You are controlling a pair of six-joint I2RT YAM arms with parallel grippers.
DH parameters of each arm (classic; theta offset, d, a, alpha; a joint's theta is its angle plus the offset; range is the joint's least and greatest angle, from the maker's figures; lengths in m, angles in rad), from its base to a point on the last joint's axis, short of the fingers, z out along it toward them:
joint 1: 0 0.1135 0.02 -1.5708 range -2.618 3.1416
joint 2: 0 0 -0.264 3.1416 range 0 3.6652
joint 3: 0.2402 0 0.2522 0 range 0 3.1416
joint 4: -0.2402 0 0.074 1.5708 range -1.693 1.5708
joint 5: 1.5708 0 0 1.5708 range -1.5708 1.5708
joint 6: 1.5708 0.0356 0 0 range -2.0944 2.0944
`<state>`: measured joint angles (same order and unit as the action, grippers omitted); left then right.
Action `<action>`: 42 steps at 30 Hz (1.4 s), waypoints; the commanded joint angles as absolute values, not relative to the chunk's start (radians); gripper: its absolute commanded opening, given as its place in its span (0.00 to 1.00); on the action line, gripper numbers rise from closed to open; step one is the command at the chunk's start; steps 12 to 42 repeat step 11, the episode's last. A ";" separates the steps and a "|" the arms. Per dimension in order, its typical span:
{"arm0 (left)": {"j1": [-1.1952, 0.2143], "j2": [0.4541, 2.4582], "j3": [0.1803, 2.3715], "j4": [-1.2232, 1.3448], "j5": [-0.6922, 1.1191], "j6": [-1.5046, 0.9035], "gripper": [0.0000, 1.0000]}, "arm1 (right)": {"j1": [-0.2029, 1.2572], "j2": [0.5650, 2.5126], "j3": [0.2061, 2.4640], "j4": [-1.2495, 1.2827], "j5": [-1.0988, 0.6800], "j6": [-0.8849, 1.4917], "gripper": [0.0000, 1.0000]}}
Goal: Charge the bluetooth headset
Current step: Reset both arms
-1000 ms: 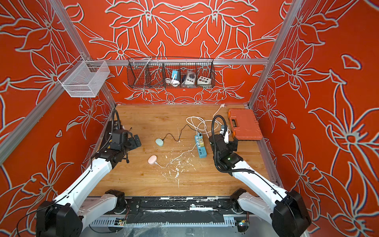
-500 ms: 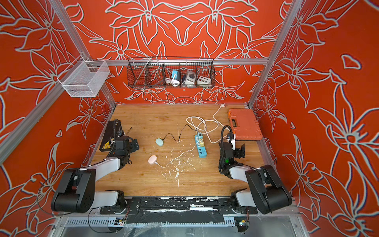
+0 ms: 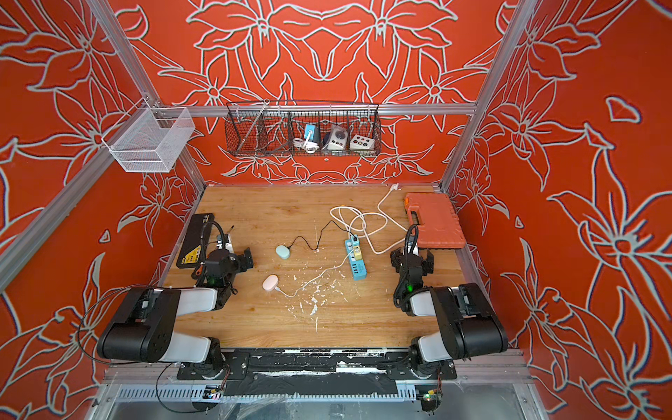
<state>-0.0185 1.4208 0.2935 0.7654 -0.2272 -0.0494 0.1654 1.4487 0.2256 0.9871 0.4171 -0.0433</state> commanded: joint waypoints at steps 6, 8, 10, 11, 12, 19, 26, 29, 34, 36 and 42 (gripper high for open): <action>-0.032 1.410 0.301 0.802 -0.237 -0.025 0.99 | 0.124 1.437 0.291 0.896 0.306 -0.025 0.98; -0.032 1.412 0.300 0.800 -0.237 -0.026 0.99 | 0.099 1.426 0.311 0.845 0.259 -0.013 0.98; -0.032 1.415 0.298 0.812 -0.239 -0.024 0.99 | 0.097 1.439 0.296 0.897 0.258 -0.016 0.98; -0.032 1.411 0.300 0.800 -0.238 -0.026 0.99 | 0.098 1.434 0.296 0.887 0.258 -0.016 0.98; -0.032 1.411 0.300 0.800 -0.238 -0.026 0.99 | 0.098 1.434 0.296 0.887 0.258 -0.016 0.98; -0.032 1.411 0.300 0.800 -0.238 -0.026 0.99 | 0.098 1.434 0.296 0.887 0.258 -0.016 0.98; -0.032 1.411 0.300 0.800 -0.238 -0.026 0.99 | 0.098 1.434 0.296 0.887 0.258 -0.016 0.98; -0.032 1.411 0.300 0.800 -0.238 -0.026 0.99 | 0.098 1.434 0.296 0.887 0.258 -0.016 0.98; -0.032 1.411 0.300 0.800 -0.238 -0.026 0.99 | 0.098 1.434 0.296 0.887 0.258 -0.016 0.98; -0.032 1.411 0.300 0.800 -0.238 -0.026 0.99 | 0.098 1.434 0.296 0.887 0.258 -0.016 0.98; -0.032 1.411 0.300 0.800 -0.238 -0.026 0.99 | 0.098 1.434 0.296 0.887 0.258 -0.016 0.98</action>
